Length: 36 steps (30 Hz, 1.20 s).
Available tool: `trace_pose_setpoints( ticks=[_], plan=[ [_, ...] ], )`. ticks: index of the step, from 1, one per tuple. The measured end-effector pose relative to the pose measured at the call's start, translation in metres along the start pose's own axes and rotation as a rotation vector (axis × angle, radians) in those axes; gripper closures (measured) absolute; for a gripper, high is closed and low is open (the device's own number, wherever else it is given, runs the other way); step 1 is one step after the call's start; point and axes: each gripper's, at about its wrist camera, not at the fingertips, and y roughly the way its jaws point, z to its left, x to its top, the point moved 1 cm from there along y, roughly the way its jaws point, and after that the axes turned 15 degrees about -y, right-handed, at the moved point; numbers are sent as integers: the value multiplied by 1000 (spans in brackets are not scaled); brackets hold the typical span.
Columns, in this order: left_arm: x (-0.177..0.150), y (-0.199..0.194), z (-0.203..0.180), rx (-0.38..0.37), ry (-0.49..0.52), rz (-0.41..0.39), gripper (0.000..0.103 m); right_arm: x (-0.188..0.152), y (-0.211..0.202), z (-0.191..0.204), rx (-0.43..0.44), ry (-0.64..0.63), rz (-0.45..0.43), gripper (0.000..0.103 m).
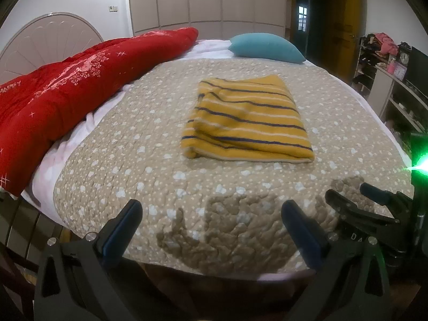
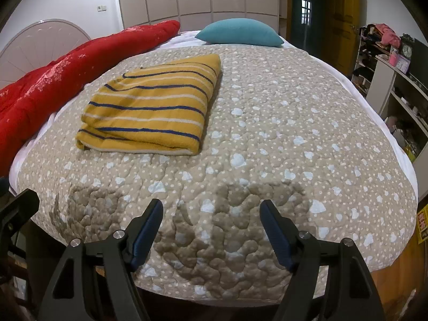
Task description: Fold small clothes
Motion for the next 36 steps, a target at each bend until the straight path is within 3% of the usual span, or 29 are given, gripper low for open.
trace_pose_setpoints(
  ticks=[36],
  plan=[
    [-4,12,2,3,-20,55,0,-3,5,3,3,-9,17,20]
  ],
)
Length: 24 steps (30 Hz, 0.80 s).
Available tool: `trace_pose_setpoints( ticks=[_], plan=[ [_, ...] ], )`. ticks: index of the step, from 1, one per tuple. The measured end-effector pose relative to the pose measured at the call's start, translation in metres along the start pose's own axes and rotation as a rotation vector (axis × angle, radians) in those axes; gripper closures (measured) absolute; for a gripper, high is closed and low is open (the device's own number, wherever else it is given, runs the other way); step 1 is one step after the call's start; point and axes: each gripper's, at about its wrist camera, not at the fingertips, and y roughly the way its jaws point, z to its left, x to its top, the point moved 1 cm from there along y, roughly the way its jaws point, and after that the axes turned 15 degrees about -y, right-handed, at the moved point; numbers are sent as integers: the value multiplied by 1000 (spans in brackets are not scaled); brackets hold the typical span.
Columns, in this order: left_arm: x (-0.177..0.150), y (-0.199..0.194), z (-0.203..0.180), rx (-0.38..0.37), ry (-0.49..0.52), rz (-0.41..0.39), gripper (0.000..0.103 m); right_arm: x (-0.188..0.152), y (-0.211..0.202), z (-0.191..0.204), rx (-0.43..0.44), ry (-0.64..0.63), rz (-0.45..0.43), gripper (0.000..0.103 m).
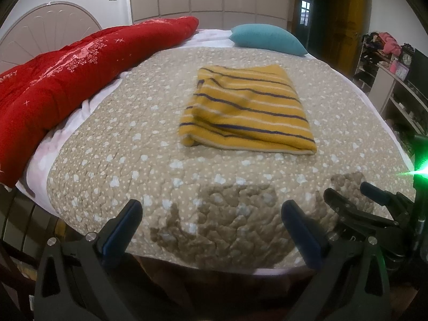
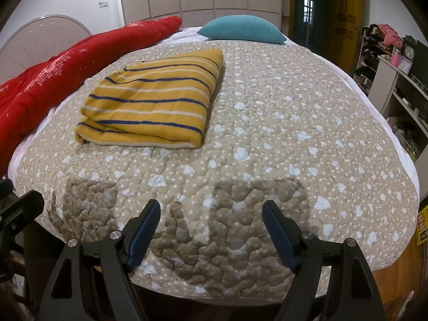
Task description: Fold small clothes
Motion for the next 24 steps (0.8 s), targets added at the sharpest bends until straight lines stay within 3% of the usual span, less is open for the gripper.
trace_pose_setpoints(
  ticks=[24],
  plan=[
    [0,8,4,-8,-16,42,0,0,1,4,-8,-24,-8,19]
  ],
)
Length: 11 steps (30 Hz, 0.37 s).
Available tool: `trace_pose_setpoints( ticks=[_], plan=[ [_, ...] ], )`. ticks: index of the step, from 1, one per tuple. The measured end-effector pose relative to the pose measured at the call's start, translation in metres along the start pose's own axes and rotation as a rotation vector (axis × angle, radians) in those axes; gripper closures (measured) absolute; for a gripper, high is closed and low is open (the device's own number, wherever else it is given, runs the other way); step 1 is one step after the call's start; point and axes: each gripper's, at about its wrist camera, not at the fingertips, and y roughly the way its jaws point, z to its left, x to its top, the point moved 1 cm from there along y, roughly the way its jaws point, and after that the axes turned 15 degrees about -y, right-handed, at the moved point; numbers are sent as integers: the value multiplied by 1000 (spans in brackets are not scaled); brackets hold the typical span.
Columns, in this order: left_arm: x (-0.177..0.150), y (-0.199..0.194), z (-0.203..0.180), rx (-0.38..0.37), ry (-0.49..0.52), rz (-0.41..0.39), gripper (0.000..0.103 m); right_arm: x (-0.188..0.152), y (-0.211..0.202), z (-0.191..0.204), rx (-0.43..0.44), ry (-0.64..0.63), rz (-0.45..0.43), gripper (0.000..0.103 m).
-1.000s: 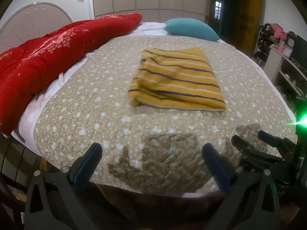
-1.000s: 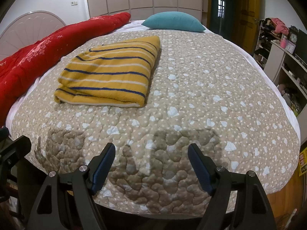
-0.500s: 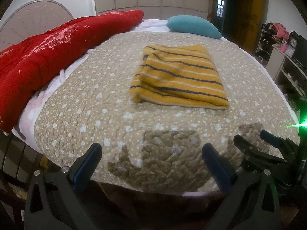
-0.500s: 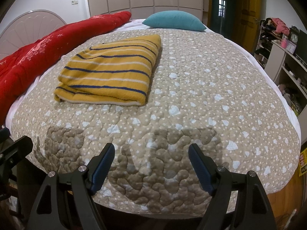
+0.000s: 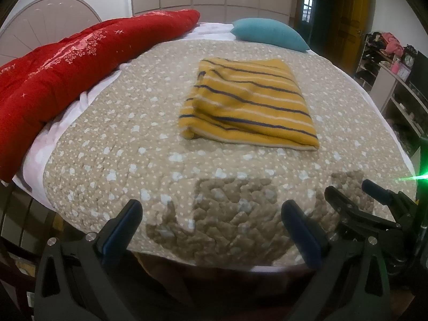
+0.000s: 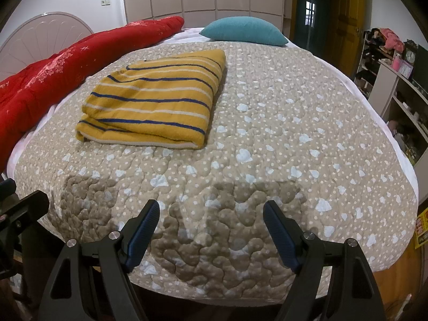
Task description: Fold small clothes
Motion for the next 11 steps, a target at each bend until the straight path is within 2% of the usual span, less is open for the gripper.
trace_pose_setpoints(
  ticks=[5,9,11],
  plan=[
    [-1,3,1,-12,-4,15,0,1,-1,3,-12,-19,-10,19],
    [7,10,3,-53,-17,33,0,4,4,0,4,-23,-7,18],
    [15,21,6,-37,-29,32,0,11,12,-3,4,-22,-4,17]
  ],
)
